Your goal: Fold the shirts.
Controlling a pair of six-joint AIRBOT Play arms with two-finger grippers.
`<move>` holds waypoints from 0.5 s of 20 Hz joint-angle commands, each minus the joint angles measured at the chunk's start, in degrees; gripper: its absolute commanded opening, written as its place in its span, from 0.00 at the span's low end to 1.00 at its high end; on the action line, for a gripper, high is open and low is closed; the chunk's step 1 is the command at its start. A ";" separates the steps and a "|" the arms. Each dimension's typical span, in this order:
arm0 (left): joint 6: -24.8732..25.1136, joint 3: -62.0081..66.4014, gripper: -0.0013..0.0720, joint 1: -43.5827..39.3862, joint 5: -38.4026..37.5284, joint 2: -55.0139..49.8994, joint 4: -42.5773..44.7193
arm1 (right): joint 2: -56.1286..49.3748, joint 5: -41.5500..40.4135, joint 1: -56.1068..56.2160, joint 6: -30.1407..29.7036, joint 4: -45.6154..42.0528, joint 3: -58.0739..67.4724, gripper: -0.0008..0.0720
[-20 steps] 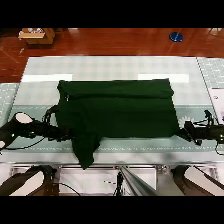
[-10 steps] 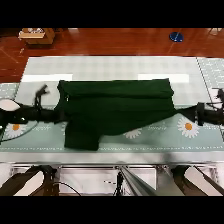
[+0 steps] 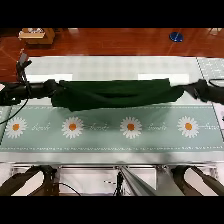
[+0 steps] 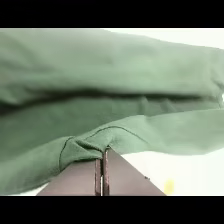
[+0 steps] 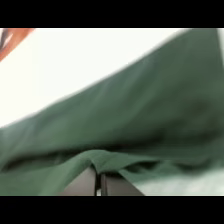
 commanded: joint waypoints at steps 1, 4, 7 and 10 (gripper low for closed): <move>-0.07 0.72 0.05 0.02 6.49 -4.24 -1.68 | -5.68 -10.40 6.25 3.21 -3.54 6.88 0.04; -0.04 2.12 0.05 0.02 6.60 -9.92 -2.36 | -15.08 -11.54 9.62 3.34 -3.89 11.30 0.04; -0.04 7.32 0.05 0.02 6.80 -15.76 -2.36 | -20.94 -15.32 11.28 3.08 -3.96 12.70 0.04; -0.04 14.32 0.05 0.02 6.19 -20.92 -2.36 | -22.82 -18.99 11.87 2.64 -3.89 14.25 0.04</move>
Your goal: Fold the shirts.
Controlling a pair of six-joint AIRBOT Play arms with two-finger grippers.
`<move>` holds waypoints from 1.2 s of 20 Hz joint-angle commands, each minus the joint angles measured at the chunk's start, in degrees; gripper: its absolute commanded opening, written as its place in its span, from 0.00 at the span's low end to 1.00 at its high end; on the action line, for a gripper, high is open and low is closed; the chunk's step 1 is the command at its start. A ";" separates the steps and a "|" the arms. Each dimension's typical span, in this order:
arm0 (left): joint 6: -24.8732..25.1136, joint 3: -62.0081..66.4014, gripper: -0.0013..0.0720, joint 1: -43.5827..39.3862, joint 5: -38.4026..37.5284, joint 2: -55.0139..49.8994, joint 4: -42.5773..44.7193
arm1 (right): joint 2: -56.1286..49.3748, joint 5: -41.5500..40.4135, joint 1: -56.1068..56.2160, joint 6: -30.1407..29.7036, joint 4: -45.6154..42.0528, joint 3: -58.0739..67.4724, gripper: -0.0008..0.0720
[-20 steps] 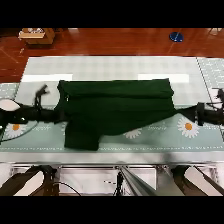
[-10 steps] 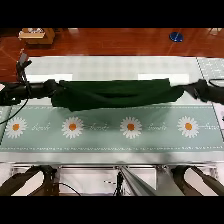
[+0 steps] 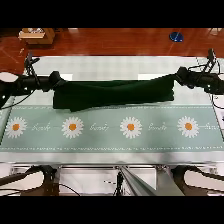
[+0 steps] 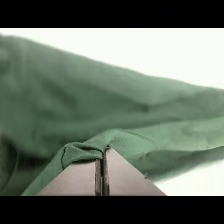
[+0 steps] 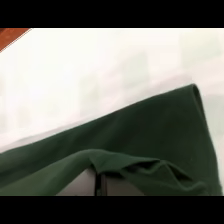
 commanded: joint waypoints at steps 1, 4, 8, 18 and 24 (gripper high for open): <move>0.00 7.26 0.05 0.02 0.11 -5.84 -0.17 | -3.04 -6.62 1.33 -0.68 -0.44 2.10 0.04; 0.00 13.18 0.05 0.00 -0.26 -8.96 -0.85 | -3.17 -12.70 1.33 -0.68 -0.44 2.40 0.04; 0.15 16.31 0.05 0.00 -1.22 -13.38 -0.79 | -5.88 -10.58 1.38 -0.70 -0.44 2.40 0.04; 0.00 16.28 0.15 0.00 -5.95 -22.14 -0.81 | -12.09 -7.56 1.38 -0.83 -0.44 2.40 0.04; -0.07 16.33 0.72 5.01 -11.17 -19.08 0.17 | -8.02 -0.68 -1.51 -5.03 -7.61 2.82 0.45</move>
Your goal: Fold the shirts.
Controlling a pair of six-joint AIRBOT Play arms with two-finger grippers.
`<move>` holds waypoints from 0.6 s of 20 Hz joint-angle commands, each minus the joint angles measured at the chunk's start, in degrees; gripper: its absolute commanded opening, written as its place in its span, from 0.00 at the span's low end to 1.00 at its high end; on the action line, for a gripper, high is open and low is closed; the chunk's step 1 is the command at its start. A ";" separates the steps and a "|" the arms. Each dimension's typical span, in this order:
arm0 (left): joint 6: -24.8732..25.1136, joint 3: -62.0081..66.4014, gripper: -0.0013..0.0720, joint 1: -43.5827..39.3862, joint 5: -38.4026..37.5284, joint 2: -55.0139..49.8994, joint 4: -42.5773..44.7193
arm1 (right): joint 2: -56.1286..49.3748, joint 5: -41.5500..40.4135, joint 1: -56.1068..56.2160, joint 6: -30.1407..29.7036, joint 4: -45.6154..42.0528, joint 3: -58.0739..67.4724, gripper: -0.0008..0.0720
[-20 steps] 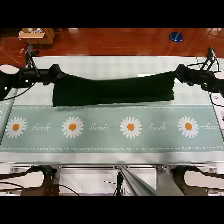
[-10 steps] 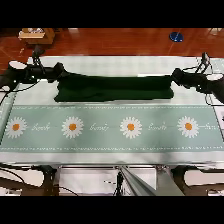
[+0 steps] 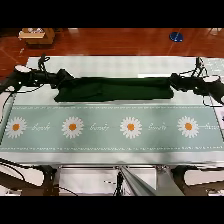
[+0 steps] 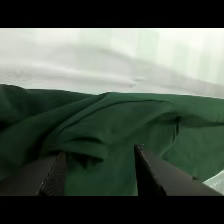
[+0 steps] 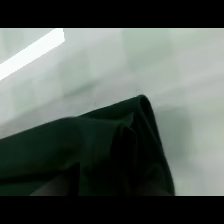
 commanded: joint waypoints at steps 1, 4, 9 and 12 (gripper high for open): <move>-0.90 0.04 0.72 4.66 -5.44 2.58 2.71 | 3.96 5.27 -3.06 -0.52 -10.32 0.63 0.45; -5.46 0.04 0.72 9.55 -10.49 6.12 11.37 | 9.27 6.47 -6.78 9.35 -27.30 0.70 0.45; -5.46 0.00 0.72 11.61 -14.93 9.18 16.04 | 7.06 10.69 -11.08 16.17 -22.95 0.68 0.63; -5.44 0.00 0.72 10.60 -14.93 9.31 16.09 | 1.11 13.38 -11.34 12.87 -10.12 0.68 0.67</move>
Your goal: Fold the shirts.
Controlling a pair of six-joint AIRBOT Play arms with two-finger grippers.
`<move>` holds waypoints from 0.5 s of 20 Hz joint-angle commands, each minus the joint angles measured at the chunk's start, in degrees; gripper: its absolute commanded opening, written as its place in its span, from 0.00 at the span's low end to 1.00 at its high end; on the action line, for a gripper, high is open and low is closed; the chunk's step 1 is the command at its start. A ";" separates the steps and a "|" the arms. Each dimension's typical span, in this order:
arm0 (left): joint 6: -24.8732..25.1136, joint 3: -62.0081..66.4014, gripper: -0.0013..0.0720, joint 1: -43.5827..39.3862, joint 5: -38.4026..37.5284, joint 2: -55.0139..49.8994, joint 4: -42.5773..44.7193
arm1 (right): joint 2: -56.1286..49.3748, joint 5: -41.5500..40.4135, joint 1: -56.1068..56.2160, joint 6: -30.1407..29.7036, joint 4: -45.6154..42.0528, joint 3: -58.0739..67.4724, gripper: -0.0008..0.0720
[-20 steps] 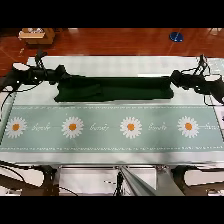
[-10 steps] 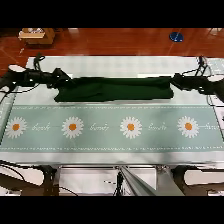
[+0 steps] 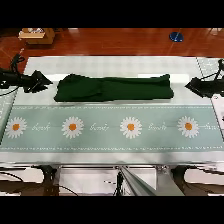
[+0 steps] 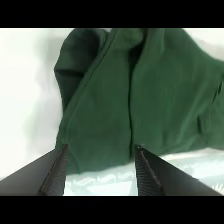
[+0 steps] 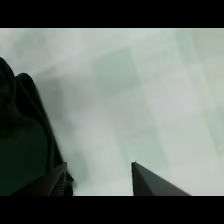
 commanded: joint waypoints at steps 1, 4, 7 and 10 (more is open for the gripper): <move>-0.24 0.00 0.72 -0.52 -1.29 0.68 1.51 | -5.68 4.00 -0.85 -3.30 15.10 0.07 0.67; -0.04 0.00 0.72 -2.01 -0.87 0.68 1.53 | -10.80 5.70 -0.83 -10.32 32.37 0.07 0.67; -0.07 0.00 0.72 -3.30 0.83 0.68 1.46 | -13.00 6.38 -0.83 -11.72 35.47 0.07 0.64; -0.07 0.00 0.72 -4.79 2.89 0.68 1.31 | -13.25 6.38 -0.44 -10.88 32.09 0.07 0.64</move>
